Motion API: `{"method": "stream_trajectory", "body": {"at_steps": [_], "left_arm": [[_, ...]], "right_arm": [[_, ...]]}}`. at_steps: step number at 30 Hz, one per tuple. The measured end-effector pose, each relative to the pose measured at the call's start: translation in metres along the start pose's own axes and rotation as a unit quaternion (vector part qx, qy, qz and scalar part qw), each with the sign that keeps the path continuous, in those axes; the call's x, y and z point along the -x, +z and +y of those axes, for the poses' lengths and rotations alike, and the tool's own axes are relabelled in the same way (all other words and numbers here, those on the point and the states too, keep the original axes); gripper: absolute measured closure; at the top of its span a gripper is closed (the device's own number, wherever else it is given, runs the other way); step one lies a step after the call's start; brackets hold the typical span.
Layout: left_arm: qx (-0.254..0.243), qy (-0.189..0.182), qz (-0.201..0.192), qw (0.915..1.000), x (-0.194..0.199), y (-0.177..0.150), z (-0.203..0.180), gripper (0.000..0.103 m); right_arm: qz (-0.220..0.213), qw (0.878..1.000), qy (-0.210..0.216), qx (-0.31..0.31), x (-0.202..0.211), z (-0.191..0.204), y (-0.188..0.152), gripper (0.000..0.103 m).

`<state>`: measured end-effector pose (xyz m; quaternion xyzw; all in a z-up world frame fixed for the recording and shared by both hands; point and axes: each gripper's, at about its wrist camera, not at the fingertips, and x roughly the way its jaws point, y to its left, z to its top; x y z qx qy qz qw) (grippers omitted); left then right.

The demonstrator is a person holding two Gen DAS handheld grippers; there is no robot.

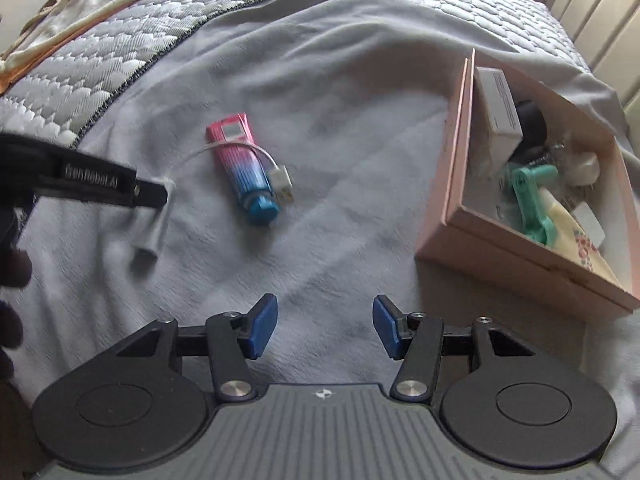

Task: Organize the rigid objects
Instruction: 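Grasp the USB adapter with the left tool while the right tool grasps the pink-blue tube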

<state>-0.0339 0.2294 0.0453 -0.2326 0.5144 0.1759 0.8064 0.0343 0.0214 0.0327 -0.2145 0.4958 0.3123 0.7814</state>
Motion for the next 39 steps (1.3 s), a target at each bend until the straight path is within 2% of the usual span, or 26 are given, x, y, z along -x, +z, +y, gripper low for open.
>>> {"method": "stream_trajectory", "body": {"at_steps": [4,7,9,11,12,14,16,19,21,22,25,28,31,33,35,36,37,38,39], "left_arm": [[-0.037,0.025,-0.007,0.9990,-0.004,-0.007,-0.012,0.070],[-0.037,0.028,-0.013,0.9988,-0.004,-0.010,-0.012,0.070],[-0.036,0.027,-0.022,0.9988,-0.004,-0.012,-0.012,0.070],[-0.043,0.025,-0.029,0.9983,-0.003,-0.014,-0.011,0.070],[-0.047,0.024,-0.031,0.9981,-0.003,-0.015,-0.011,0.070],[-0.044,0.015,-0.041,0.9981,-0.001,-0.015,-0.008,0.072],[-0.027,-0.006,-0.056,0.9980,0.004,-0.019,0.000,0.079],[-0.003,-0.048,-0.065,0.9967,0.019,-0.031,0.013,0.079],[-0.012,-0.053,-0.071,0.9960,0.034,-0.044,0.018,0.079],[-0.018,-0.052,-0.073,0.9958,0.042,-0.051,0.021,0.079],[-0.023,-0.059,-0.070,0.9955,0.066,-0.069,0.033,0.079],[-0.012,-0.057,-0.060,0.9965,0.079,-0.079,0.045,0.079],[-0.011,-0.057,-0.047,0.9972,0.084,-0.085,0.053,0.079],[-0.021,-0.058,-0.040,0.9973,0.085,-0.089,0.053,0.079],[-0.025,-0.063,-0.035,0.9971,0.085,-0.091,0.051,0.079],[-0.027,-0.065,-0.032,0.9970,0.086,-0.093,0.050,0.079],[-0.031,-0.067,-0.029,0.9968,0.087,-0.093,0.048,0.079],[-0.037,-0.069,-0.027,0.9966,0.088,-0.095,0.045,0.079],[-0.046,-0.071,-0.025,0.9961,0.089,-0.097,0.041,0.079]], "right_arm": [[-0.037,0.999,0.008,-0.040,0.000,-0.014,-0.030,0.043],[-0.060,0.996,0.013,-0.066,-0.002,-0.018,-0.041,0.035],[-0.072,0.994,0.025,-0.078,-0.004,-0.018,-0.045,0.026],[-0.071,0.994,0.039,-0.076,-0.009,-0.014,-0.046,0.005],[-0.066,0.995,0.040,-0.067,-0.011,-0.010,-0.045,0.000],[-0.063,0.997,0.013,-0.048,-0.016,0.002,-0.043,0.000],[-0.059,0.998,0.004,-0.038,-0.017,0.007,-0.041,0.000],[-0.043,0.998,0.024,-0.032,-0.016,0.000,-0.035,0.000],[-0.030,0.999,0.030,-0.031,-0.015,-0.002,-0.030,0.000],[-0.027,0.999,0.030,-0.025,-0.013,0.000,-0.027,0.002],[-0.059,0.997,0.036,0.017,-0.003,0.010,-0.010,0.022],[-0.099,0.993,0.043,0.039,0.000,0.021,0.022,0.023],[-0.117,0.990,0.052,0.051,-0.015,0.038,0.055,0.031],[-0.118,0.990,0.048,0.056,-0.031,0.050,0.070,0.038],[-0.100,0.992,0.050,0.059,-0.048,0.058,0.080,0.052],[-0.095,0.993,0.048,0.058,-0.052,0.062,0.082,0.054],[-0.097,0.992,0.048,0.062,-0.050,0.064,0.082,0.060],[-0.094,0.992,0.051,0.071,-0.045,0.066,0.080,0.071],[-0.088,0.991,0.059,0.079,-0.038,0.065,0.076,0.074]]}}
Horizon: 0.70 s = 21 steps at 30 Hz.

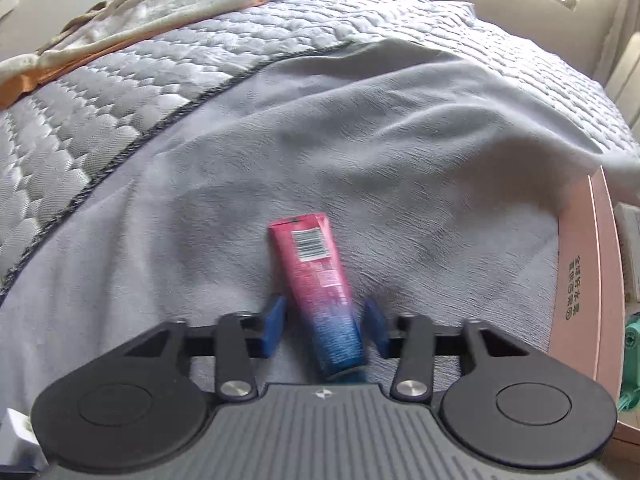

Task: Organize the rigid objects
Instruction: 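Grasp the USB adapter with the left tool while the right tool grasps the pink-blue tube, then drop the USB adapter into the pink box with the left tool while the right tool drops the tube in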

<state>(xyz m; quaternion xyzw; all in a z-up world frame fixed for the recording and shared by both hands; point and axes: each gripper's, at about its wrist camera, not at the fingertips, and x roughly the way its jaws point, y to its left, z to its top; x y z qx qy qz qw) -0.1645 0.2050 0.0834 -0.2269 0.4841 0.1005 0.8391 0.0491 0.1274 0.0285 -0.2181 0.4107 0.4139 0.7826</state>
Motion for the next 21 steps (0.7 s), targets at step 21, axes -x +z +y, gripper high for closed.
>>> {"method": "stream_trajectory", "body": {"at_steps": [21], "left_arm": [[-0.166,-0.103,-0.102,0.9755,0.058,0.081,-0.251,0.079]], "right_arm": [[0.028,0.964,-0.129,-0.231,0.301,-0.174,-0.182,0.075]]}}
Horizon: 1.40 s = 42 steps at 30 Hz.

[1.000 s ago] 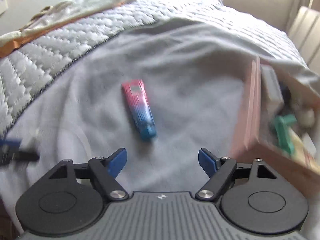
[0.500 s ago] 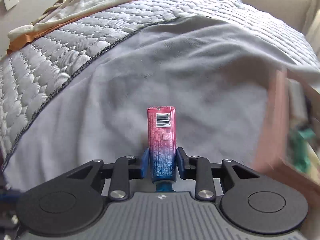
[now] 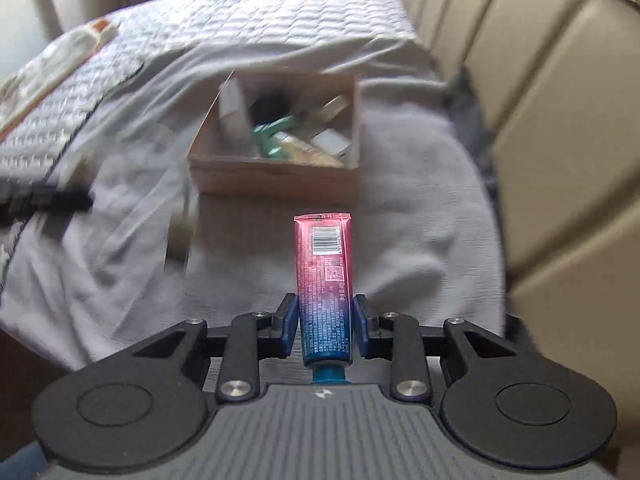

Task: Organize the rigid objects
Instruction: 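Drop the USB adapter into the pink box with the left tool while the right tool drops the tube in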

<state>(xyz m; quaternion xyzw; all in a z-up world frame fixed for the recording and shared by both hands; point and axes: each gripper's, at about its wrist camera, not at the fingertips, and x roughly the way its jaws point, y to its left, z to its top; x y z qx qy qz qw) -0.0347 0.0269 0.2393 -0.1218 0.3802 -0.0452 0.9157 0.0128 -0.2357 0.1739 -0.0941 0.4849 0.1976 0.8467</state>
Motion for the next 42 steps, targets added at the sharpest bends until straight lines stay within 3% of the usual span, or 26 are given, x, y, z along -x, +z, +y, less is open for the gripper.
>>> {"method": "stream_trajectory", "body": {"at_steps": [2,4,8,11,13,19,24,28,31,34,38,42], "left_arm": [[0.012,0.009,-0.034,0.9993,-0.010,0.042,-0.011,0.078],[0.027,0.009,-0.043,0.9987,-0.027,0.075,-0.015,0.077],[0.036,0.032,-0.048,0.9977,-0.054,0.099,-0.013,0.077],[0.025,0.038,-0.038,0.9983,-0.046,0.086,-0.009,0.077],[0.049,0.038,-0.027,0.9977,-0.034,0.064,0.002,0.077],[0.128,0.060,0.060,0.9881,-0.005,-0.021,0.035,0.077],[0.139,0.091,0.090,0.9820,0.020,-0.059,0.058,0.077],[0.141,0.110,0.091,0.9797,0.029,-0.065,0.075,0.077],[0.125,0.113,0.096,0.9810,0.029,-0.066,0.079,0.077],[0.118,0.113,0.102,0.9813,0.019,-0.070,0.081,0.077],[0.118,0.105,0.120,0.9801,-0.005,-0.080,0.084,0.077],[0.129,0.071,0.106,0.9835,-0.033,-0.090,0.086,0.077]], "right_arm": [[-0.021,1.000,-0.009,-0.014,0.024,-0.013,0.006,0.075],[-0.039,0.999,-0.016,-0.027,0.044,-0.021,0.013,0.075],[-0.065,0.996,-0.010,-0.053,0.058,-0.031,0.023,0.075],[-0.040,0.997,-0.008,-0.068,0.043,-0.030,0.027,0.075],[-0.017,0.999,-0.002,-0.048,0.033,-0.019,0.024,0.075],[0.030,0.998,0.042,-0.033,-0.002,0.006,0.033,0.075],[-0.008,0.999,0.049,-0.012,-0.026,0.029,0.084,0.075],[-0.082,0.995,0.040,-0.033,-0.040,0.037,0.137,0.074],[-0.088,0.994,0.044,-0.055,-0.056,0.036,0.157,0.074],[-0.071,0.995,0.033,-0.061,-0.076,0.035,0.152,0.073],[-0.048,0.998,0.002,-0.040,-0.096,0.036,0.120,0.073],[-0.079,0.995,-0.047,0.022,-0.118,0.037,0.116,0.073]]}}
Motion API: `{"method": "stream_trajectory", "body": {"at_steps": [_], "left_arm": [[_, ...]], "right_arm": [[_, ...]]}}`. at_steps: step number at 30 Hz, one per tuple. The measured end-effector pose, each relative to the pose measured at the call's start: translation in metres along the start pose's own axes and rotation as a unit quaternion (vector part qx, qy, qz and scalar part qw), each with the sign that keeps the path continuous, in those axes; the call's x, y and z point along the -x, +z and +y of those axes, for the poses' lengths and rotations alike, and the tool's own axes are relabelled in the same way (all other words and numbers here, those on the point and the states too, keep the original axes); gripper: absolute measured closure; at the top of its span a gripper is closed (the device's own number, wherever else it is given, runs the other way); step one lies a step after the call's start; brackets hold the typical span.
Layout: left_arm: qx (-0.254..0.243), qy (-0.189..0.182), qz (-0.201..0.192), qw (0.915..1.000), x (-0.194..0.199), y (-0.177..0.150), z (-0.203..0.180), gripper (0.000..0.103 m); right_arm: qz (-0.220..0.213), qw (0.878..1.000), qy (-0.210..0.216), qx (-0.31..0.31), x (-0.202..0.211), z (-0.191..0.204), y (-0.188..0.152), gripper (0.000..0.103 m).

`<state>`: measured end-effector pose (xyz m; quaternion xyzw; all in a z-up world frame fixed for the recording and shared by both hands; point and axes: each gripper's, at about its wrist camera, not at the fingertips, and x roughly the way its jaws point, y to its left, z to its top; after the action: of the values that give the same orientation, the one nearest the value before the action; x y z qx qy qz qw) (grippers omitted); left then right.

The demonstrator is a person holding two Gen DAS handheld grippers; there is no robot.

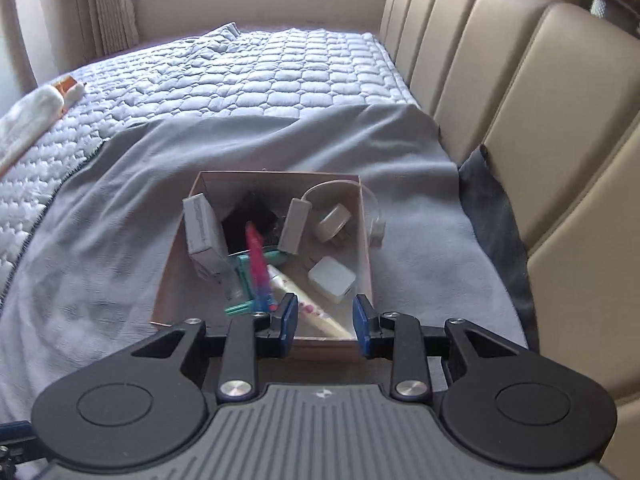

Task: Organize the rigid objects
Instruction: 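Drop the USB adapter into the pink box with the left tool while the right tool drops the tube in, then press the items down inside the pink box with the closed right tool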

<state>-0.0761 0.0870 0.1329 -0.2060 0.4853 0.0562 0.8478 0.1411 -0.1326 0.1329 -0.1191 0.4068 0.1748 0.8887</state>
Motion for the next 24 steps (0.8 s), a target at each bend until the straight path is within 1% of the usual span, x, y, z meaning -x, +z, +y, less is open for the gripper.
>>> {"method": "stream_trajectory", "body": {"at_steps": [1,3,4,6,8,10,12,13,15,16,17,18,20,23,24], "left_arm": [[0.002,-0.004,-0.007,1.0000,-0.007,0.000,0.000,0.077],[0.003,-0.023,-0.033,0.9992,-0.020,0.003,0.000,0.077],[-0.003,-0.027,-0.043,0.9987,-0.026,0.005,0.000,0.077],[-0.017,-0.029,-0.059,0.9977,-0.039,0.009,0.000,0.077],[-0.018,-0.030,-0.072,0.9968,-0.047,0.010,0.005,0.077],[-0.015,-0.030,-0.077,0.9965,-0.053,0.008,0.008,0.077],[-0.005,-0.029,-0.073,0.9969,-0.057,0.004,0.010,0.077],[0.003,-0.030,-0.069,0.9972,-0.058,0.002,0.011,0.077],[0.020,-0.042,-0.056,0.9973,-0.058,-0.002,0.011,0.077],[0.020,-0.045,-0.051,0.9975,-0.059,-0.003,0.009,0.077],[0.013,-0.044,-0.048,0.9978,-0.059,-0.005,0.006,0.077],[0.004,-0.042,-0.047,0.9980,-0.058,-0.005,0.003,0.077],[-0.008,-0.037,-0.043,0.9984,-0.056,-0.005,-0.002,0.077],[-0.018,-0.033,-0.045,0.9983,-0.048,-0.006,-0.002,0.077],[-0.021,-0.029,-0.045,0.9983,-0.046,-0.006,-0.001,0.077]], "right_arm": [[-0.005,1.000,-0.016,0.013,-0.011,-0.002,0.006,0.074],[-0.018,0.999,-0.027,0.009,-0.030,-0.010,0.019,0.074],[-0.024,0.999,-0.023,-0.007,-0.041,-0.018,0.027,0.074],[-0.022,0.999,-0.009,-0.041,-0.061,-0.032,0.036,0.074],[-0.016,0.997,0.011,-0.078,-0.079,-0.046,0.041,0.073],[-0.014,0.994,0.047,-0.101,-0.086,-0.053,0.040,0.073],[-0.023,0.996,0.044,-0.079,-0.083,-0.047,0.038,0.073],[-0.022,0.996,0.058,-0.064,-0.081,-0.042,0.038,0.074],[0.003,0.988,0.115,-0.100,-0.082,-0.042,0.037,0.074],[0.014,0.984,0.133,-0.119,-0.085,-0.037,0.037,0.073],[0.016,0.984,0.131,-0.121,-0.089,-0.030,0.038,0.073],[0.013,0.987,0.115,-0.111,-0.094,-0.019,0.041,0.073],[0.011,0.994,0.067,-0.091,-0.112,0.003,0.046,0.074],[0.028,0.996,0.033,-0.078,-0.142,0.021,0.053,0.074],[0.034,0.997,0.021,-0.068,-0.147,0.024,0.054,0.077]]}}
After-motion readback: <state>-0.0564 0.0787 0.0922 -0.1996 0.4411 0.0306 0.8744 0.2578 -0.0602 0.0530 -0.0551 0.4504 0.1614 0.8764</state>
